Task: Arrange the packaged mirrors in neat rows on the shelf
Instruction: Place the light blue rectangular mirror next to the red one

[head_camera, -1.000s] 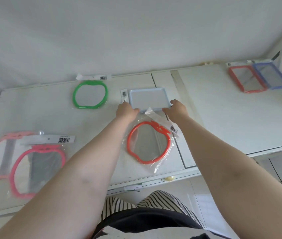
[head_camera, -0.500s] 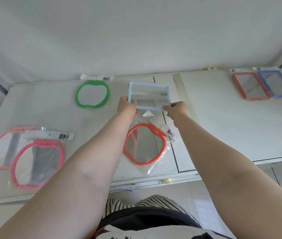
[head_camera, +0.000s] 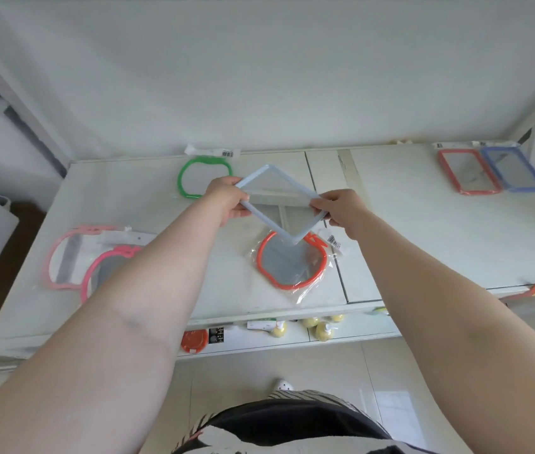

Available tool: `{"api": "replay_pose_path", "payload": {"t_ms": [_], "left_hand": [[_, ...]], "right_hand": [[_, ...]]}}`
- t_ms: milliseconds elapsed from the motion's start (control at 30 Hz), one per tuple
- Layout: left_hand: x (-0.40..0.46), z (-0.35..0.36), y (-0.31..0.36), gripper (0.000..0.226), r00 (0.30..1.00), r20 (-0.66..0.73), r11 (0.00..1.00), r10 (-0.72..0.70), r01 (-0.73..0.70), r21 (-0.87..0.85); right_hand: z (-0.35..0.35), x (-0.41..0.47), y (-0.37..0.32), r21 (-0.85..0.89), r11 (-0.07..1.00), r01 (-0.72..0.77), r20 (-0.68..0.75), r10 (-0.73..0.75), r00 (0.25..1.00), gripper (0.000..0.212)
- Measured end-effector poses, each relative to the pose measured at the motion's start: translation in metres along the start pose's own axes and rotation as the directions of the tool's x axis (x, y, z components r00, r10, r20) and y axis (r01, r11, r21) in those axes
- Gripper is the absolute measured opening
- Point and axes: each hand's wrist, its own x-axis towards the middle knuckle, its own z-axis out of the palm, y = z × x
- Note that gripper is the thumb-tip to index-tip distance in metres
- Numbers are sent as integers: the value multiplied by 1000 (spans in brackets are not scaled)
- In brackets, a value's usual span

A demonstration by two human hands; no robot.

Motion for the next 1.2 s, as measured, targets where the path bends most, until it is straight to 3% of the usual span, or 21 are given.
{"api": "replay_pose_path", "payload": {"t_ms": [100,167,233,333,400,500,633,767,1100,1200], "left_hand": [[-21,-7,-16,24,996,-78,986,43,-55,-156],[-36,-8,-31,8,999,-29,971,21,-28,-239],[-54,-6,-52,14,997,74,972,-7,25,-236],[-95,0,-81,2,958,277,973,-77,133,-188],[-118,4,-96,28,928,359,959,-102,187,-212],[-146,10,-110,40,920,377,951,-108,206,-230],[-173,32,-126,38,930,342,969,-134,195,-152],[-199,67,-145,42,942,327,989,-75,111,-95],[-263,209,-198,42,880,452,988,-142,154,12],[-283,252,-204,41,868,472,985,-151,170,1]], "right_hand": [[13,-28,13,204,978,-39,-12,43,999,5],[24,-47,24,331,942,-64,-76,94,993,7],[34,-70,35,409,909,-83,-163,163,973,9],[49,-108,49,568,816,-103,-246,288,926,29],[55,-136,57,631,770,-98,-273,339,900,28],[50,-175,70,652,749,-117,-280,382,881,18],[26,-220,100,649,745,-153,-276,418,866,29],[-5,-259,134,627,766,-143,-335,431,838,34],[-131,-319,245,602,775,-194,-402,504,765,21],[-170,-326,268,591,784,-192,-406,495,768,29]]}}
